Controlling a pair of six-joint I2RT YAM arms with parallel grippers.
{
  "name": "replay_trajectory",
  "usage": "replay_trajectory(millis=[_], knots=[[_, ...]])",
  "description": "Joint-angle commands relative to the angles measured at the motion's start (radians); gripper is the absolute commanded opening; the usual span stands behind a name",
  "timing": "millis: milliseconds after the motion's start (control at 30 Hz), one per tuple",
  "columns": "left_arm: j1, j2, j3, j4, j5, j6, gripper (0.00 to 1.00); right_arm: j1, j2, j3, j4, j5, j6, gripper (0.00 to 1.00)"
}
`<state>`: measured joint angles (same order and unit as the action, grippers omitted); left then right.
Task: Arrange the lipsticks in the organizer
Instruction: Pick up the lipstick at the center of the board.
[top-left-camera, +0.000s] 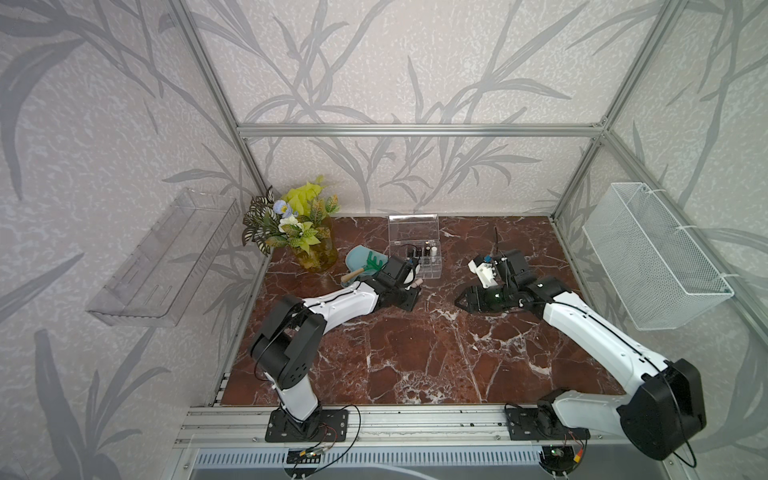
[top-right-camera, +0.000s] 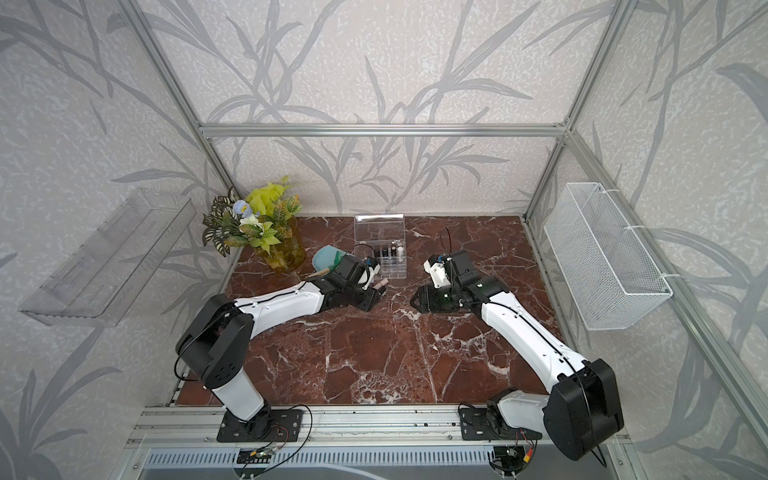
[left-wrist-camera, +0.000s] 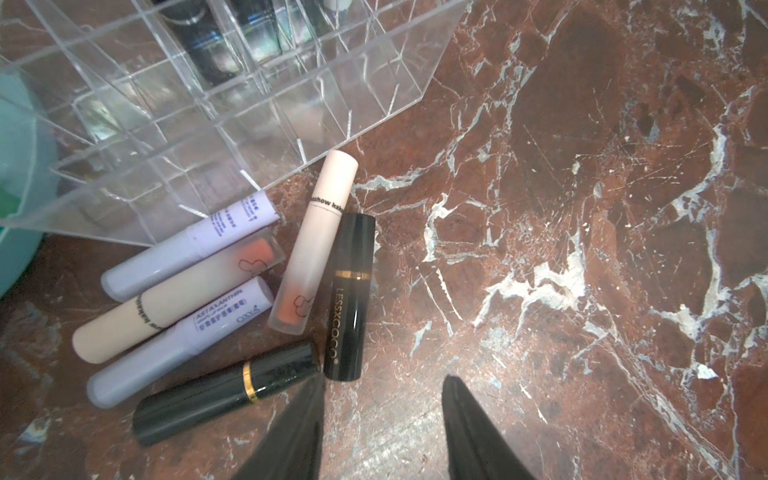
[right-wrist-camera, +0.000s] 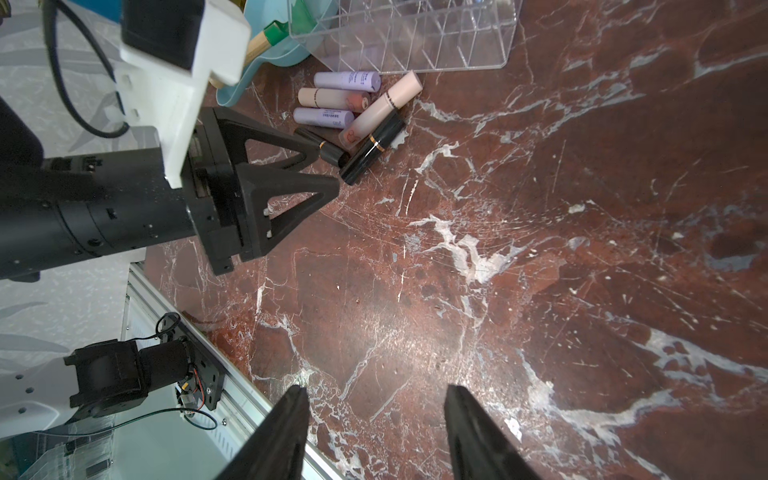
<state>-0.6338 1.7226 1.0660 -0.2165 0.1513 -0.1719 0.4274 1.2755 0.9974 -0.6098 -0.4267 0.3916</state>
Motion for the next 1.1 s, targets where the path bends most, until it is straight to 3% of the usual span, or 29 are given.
replay_trajectory(millis=[0,1067], knots=[[0.003,0.021,0.025,-0.001,0.004,0.016,0.47,0.003,0.002,0.035,-0.010,0.005,-0.016,0.56],[0.002,0.176,0.081,0.041,0.004,0.028,0.44,0.004,0.000,0.010,0.031,-0.020,-0.004,0.56]])
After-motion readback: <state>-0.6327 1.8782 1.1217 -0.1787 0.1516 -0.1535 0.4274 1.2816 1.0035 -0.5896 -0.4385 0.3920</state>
